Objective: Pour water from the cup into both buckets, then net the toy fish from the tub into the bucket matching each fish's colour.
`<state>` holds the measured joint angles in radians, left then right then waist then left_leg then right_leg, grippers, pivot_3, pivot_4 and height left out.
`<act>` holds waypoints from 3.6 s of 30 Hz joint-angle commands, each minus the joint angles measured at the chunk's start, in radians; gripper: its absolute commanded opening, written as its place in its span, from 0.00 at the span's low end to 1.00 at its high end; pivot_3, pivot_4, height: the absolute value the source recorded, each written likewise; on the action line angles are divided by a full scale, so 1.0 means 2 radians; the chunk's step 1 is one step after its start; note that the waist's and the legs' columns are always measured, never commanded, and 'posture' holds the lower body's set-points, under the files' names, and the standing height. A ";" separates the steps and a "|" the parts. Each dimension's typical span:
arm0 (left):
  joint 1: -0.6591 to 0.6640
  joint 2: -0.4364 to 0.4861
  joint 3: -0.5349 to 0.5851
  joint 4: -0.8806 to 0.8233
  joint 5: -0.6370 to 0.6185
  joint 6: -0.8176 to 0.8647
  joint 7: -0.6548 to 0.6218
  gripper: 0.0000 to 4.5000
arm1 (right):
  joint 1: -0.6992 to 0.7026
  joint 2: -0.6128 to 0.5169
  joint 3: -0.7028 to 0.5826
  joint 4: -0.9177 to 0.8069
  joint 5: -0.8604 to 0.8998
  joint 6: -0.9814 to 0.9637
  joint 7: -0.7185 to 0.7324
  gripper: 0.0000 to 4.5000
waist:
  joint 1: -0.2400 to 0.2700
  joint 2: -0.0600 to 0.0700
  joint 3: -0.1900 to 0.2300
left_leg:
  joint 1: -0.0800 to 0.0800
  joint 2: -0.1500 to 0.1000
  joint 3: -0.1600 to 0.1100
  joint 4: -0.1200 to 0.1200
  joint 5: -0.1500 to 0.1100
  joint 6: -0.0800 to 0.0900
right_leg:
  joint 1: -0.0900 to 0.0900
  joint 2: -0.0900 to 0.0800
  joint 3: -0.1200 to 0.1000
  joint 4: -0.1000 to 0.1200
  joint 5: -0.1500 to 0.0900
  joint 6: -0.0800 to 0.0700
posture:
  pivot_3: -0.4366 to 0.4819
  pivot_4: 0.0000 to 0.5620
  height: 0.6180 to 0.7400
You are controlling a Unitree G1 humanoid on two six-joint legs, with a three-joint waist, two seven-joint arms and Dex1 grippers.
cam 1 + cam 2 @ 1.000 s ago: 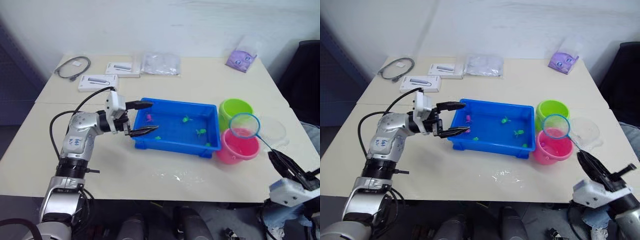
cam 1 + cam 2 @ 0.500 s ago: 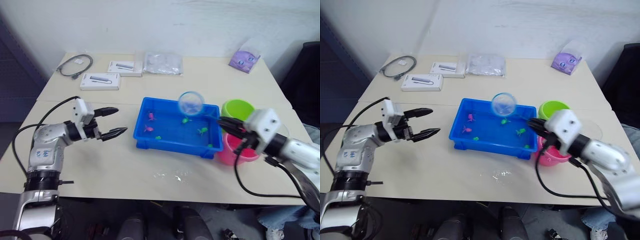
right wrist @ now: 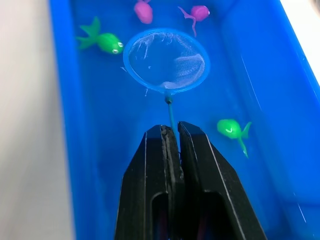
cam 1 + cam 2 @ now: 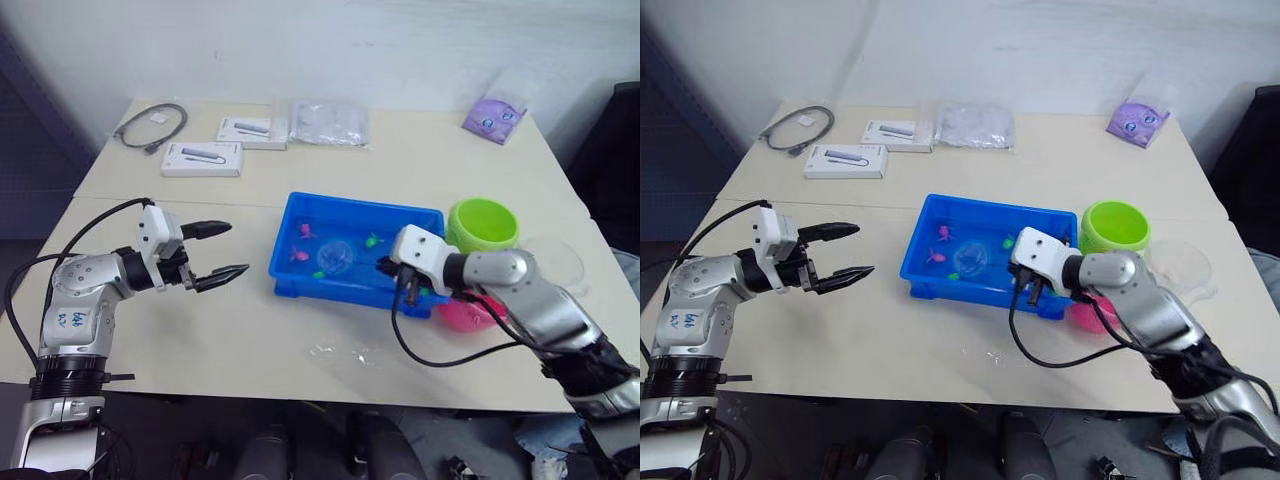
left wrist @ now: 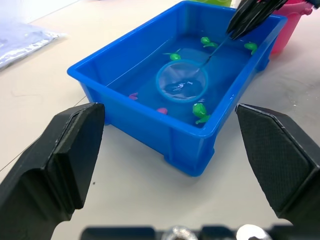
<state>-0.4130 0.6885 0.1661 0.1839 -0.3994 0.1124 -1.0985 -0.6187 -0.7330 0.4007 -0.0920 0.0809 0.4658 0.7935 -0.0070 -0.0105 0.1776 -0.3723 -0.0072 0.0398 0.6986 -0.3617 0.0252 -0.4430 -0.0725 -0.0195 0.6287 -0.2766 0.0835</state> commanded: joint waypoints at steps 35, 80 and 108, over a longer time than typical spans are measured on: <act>0.000 -0.018 -0.013 -0.003 -0.001 -0.023 -0.004 1.00 | 0.051 0.025 -0.155 -0.095 0.034 0.004 0.063 0.00 | -0.007 0.000 0.000 | -0.001 0.000 0.000 0.000 0.000 0.000 | 0.000 0.000 -0.001 0.001 0.000 0.000 | 0.48 0.27 1.00; -0.137 -0.126 -0.097 0.060 0.002 -0.003 -0.092 1.00 | 0.540 0.055 -0.607 0.000 -0.349 -0.665 -0.277 0.00 | 0.002 0.000 0.000 | 0.009 0.000 0.004 -0.001 -0.001 0.001 | 0.008 0.002 0.004 -0.001 0.000 0.001 | 0.48 0.27 1.00; -0.120 -0.126 -0.095 0.015 0.000 0.011 -0.054 1.00 | 0.581 -0.063 -0.531 0.009 -0.511 -0.624 -0.525 0.00 | 0.001 0.000 0.000 | 0.009 0.000 0.005 -0.001 -0.001 0.001 | 0.008 0.003 0.006 -0.001 0.000 0.001 | 0.48 0.27 1.00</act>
<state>-0.6538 0.4328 -0.0276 0.2461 -0.3955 0.1436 -1.2033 0.5327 -0.8606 -0.6530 -0.0457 -0.9652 -0.7848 -0.2371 -0.0040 -0.0104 0.1774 -0.3541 -0.0063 0.0496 0.6960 -0.3631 0.0278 -0.4270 -0.0652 -0.0077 0.6261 -0.2760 0.0847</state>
